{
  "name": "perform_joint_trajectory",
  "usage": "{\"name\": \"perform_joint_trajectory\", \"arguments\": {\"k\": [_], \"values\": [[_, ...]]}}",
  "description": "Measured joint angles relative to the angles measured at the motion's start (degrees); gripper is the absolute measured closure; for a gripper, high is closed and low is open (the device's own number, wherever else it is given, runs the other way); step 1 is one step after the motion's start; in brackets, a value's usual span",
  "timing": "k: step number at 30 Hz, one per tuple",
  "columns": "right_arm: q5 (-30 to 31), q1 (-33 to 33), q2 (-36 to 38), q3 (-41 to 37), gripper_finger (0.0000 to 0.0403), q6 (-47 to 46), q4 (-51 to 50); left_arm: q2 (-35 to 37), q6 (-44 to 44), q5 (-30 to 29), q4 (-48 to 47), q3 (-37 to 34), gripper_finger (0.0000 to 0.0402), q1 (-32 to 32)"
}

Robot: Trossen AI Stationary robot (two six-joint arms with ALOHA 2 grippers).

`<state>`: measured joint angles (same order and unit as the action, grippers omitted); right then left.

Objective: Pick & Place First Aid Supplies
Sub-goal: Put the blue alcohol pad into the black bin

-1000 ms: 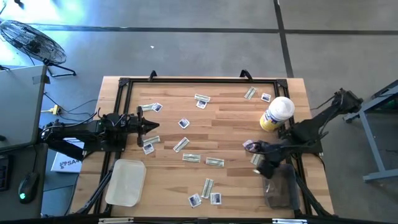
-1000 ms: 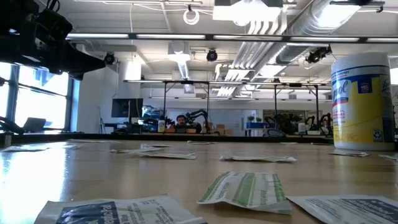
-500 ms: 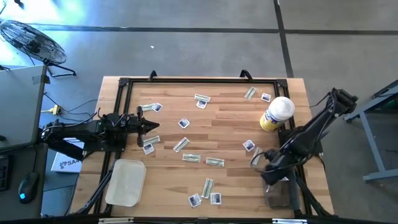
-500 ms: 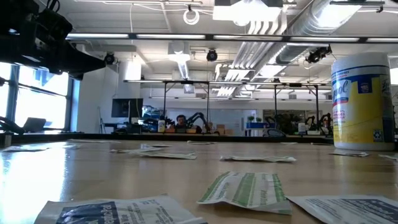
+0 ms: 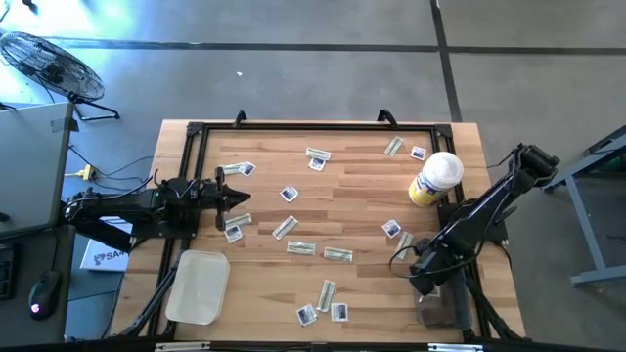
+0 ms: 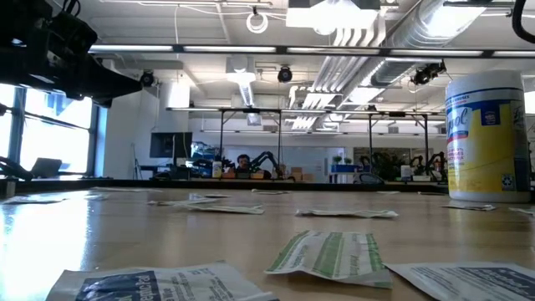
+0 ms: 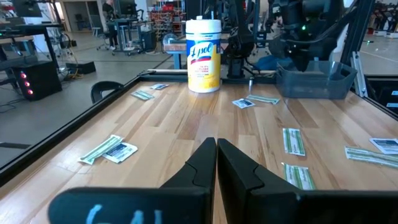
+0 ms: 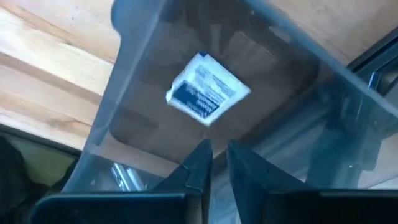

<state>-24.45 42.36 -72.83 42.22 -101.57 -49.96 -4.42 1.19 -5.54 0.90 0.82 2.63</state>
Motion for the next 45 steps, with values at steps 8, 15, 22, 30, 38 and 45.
{"name": "perform_joint_trajectory", "arguments": {"k": [8,15,22,30,38,45], "values": [[-4.4,-3.4,3.0,1.5,0.0341,0.3,1.9,0.0,0.0,0.0,0.0,0.0,0.039,0.0],[8.1,-8.7,4.8,7.7,0.0368,7.5,2.1,0.0,0.0,0.0,0.0,0.0,0.039,0.0],[25.8,-14.2,4.8,7.9,0.0383,20.2,3.1,0.0,0.0,0.0,0.0,0.0,0.039,0.0],[38.0,-17.4,3.7,0.3,0.0363,34.9,8.4,0.0,0.0,0.0,0.0,0.0,0.039,0.0],[40.9,-17.6,-0.5,-4.1,0.0318,39.3,11.3,0.0,0.0,0.0,0.0,0.0,0.039,0.0],[40.5,-17.2,-4.6,-9.1,0.0313,46.0,18.3,0.0,0.0,0.0,0.0,0.0,0.039,0.0]]}}
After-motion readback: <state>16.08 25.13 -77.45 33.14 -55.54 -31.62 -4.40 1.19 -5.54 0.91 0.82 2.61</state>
